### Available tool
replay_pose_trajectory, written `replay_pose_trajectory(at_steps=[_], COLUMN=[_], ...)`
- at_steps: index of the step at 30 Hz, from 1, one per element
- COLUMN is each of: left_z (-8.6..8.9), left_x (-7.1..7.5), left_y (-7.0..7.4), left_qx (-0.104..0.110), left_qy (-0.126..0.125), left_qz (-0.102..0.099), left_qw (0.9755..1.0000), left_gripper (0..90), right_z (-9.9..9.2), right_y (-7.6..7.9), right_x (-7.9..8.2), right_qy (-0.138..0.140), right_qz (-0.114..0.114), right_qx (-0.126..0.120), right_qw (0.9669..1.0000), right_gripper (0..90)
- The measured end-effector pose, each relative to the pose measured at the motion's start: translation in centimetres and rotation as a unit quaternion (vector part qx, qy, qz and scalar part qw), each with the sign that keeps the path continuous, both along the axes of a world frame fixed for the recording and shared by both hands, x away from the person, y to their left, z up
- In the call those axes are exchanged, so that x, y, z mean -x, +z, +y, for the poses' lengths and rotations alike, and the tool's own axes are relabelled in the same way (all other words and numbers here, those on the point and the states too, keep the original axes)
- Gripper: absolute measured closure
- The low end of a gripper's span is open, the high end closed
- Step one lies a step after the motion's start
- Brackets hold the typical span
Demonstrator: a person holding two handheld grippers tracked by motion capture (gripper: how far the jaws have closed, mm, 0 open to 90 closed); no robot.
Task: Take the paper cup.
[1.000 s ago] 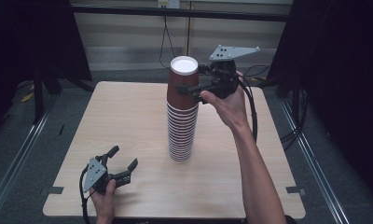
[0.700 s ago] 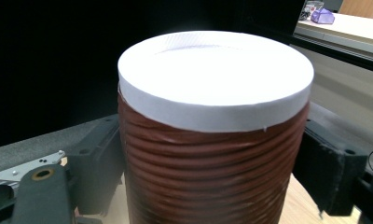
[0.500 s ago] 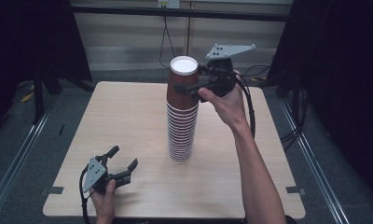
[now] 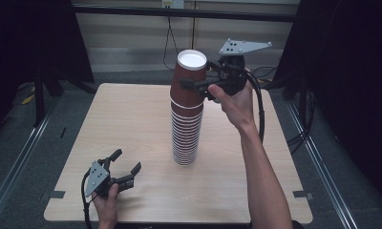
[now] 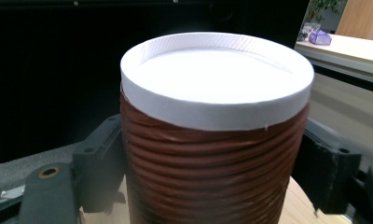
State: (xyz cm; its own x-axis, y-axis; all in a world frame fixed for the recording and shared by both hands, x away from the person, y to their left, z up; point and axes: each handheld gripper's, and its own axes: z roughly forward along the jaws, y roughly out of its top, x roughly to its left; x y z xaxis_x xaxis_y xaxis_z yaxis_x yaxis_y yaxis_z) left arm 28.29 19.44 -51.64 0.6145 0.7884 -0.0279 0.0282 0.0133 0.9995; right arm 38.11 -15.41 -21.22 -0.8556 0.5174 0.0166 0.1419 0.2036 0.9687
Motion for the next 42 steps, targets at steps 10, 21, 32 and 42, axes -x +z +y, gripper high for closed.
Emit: replay_pose_trajectory(at_steps=[10, 21, 32, 42], left_z=[0.0, 0.0, 0.0, 0.0], left_x=[0.0, 0.0, 0.0, 0.0], left_y=[0.0, 0.0, 0.0, 0.0], left_qx=[0.000, 0.000, 0.000, 0.000], left_qy=[0.000, -0.001, -0.002, -0.001], left_qz=[0.000, 0.000, 0.001, 0.000], left_qw=[1.0000, 1.0000, 1.0000, 1.0000], left_gripper=[15.8, 15.8, 15.8, 15.8], right_z=[-0.6, -1.0, -1.8, -3.0], right_y=[0.5, 1.5, 2.5, 3.2], right_x=[0.1, 0.5, 0.8, 1.6], right_qy=[-0.001, -0.004, -0.006, -0.010], right_qz=[-0.009, -0.027, -0.038, -0.055], right_qx=[-0.043, -0.081, -0.118, -0.156], right_qw=[0.9990, 0.9964, 0.9922, 0.9861], right_gripper=[20.4, 20.6, 21.0, 21.2])
